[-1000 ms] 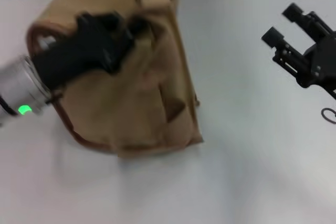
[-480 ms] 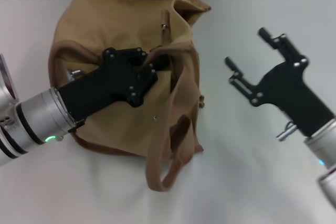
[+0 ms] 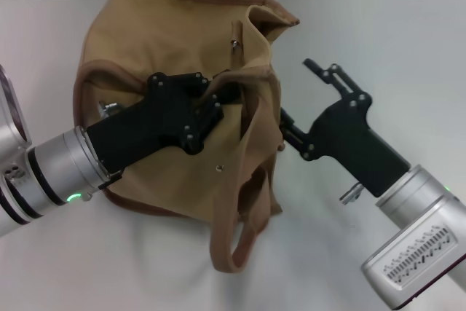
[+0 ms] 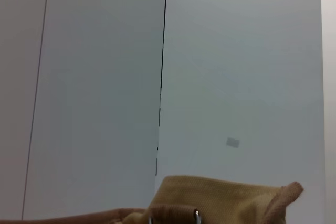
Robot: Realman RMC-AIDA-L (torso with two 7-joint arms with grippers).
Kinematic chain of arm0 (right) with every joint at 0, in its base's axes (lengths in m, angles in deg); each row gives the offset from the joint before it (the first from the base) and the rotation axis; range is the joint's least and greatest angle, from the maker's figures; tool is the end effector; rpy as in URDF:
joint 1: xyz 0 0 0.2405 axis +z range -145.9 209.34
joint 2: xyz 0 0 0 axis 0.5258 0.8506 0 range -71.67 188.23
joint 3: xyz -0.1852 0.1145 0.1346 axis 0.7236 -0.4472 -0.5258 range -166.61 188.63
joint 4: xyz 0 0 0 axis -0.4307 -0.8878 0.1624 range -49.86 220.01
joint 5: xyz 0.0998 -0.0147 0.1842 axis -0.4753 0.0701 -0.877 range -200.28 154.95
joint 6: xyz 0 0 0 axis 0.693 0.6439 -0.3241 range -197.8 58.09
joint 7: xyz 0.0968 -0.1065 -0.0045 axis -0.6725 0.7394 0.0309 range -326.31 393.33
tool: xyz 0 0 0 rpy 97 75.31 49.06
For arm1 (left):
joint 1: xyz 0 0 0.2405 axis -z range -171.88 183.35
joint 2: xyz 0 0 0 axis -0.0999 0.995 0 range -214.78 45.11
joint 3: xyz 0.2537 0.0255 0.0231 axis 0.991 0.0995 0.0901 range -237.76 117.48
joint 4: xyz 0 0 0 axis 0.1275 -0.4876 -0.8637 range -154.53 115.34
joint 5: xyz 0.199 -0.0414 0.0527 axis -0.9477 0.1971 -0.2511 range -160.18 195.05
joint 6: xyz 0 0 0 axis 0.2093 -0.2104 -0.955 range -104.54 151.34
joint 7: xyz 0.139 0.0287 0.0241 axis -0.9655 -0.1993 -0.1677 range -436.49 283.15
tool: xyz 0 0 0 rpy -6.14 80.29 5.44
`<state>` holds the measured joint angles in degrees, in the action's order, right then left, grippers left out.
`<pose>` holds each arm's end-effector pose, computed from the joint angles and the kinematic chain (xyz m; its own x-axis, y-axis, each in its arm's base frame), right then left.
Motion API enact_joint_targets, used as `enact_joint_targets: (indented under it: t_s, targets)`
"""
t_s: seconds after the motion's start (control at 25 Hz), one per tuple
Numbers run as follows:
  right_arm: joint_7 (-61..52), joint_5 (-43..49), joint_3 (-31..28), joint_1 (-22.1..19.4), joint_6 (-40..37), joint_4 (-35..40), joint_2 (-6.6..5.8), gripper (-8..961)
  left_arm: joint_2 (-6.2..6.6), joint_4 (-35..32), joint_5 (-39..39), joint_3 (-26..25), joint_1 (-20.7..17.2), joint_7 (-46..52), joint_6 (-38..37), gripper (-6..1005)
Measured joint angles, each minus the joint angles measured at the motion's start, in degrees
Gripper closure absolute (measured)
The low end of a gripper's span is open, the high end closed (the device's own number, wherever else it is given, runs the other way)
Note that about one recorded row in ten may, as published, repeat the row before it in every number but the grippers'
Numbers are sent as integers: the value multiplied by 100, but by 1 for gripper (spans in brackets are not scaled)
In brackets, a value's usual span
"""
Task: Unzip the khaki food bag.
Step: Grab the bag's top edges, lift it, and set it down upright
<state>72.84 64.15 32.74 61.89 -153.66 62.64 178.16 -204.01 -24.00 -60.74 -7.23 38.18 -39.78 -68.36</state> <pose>0.2441 0.2618 -0.1017 0.8483 0.4886 -0.2042 0.0254 -0.4226 -0.9060 -0.2380 0.2948 -0.0574 0.6179 -0.0070 0.7862 0.3419 -0.8981 -0.2767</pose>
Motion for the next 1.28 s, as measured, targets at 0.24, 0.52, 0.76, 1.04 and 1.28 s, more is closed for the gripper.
enact_joint_targets:
  t_s: [0.24, 0.52, 0.76, 1.04, 1.28]
  targets:
    - [9, 731, -614, -28, 177, -6, 0, 310, 0, 7, -10, 1, 12, -3, -16, 915]
    - [-187, 802, -688, -4, 139, -16, 0, 315, 0, 62, -14, 0, 43, -6, -2, 915]
    - [-483, 813, -809, 6, 130, -4, 0, 320, 0, 72, -14, 0, 43, -6, 5, 916]
    - [-569, 820, -883, 7, 121, -9, 0, 325, 0, 91, -14, 0, 42, -7, 10, 916]
    - [-572, 921, -900, 15, 168, -6, 0, 329, 0, 140, -14, 0, 67, -20, 11, 915]
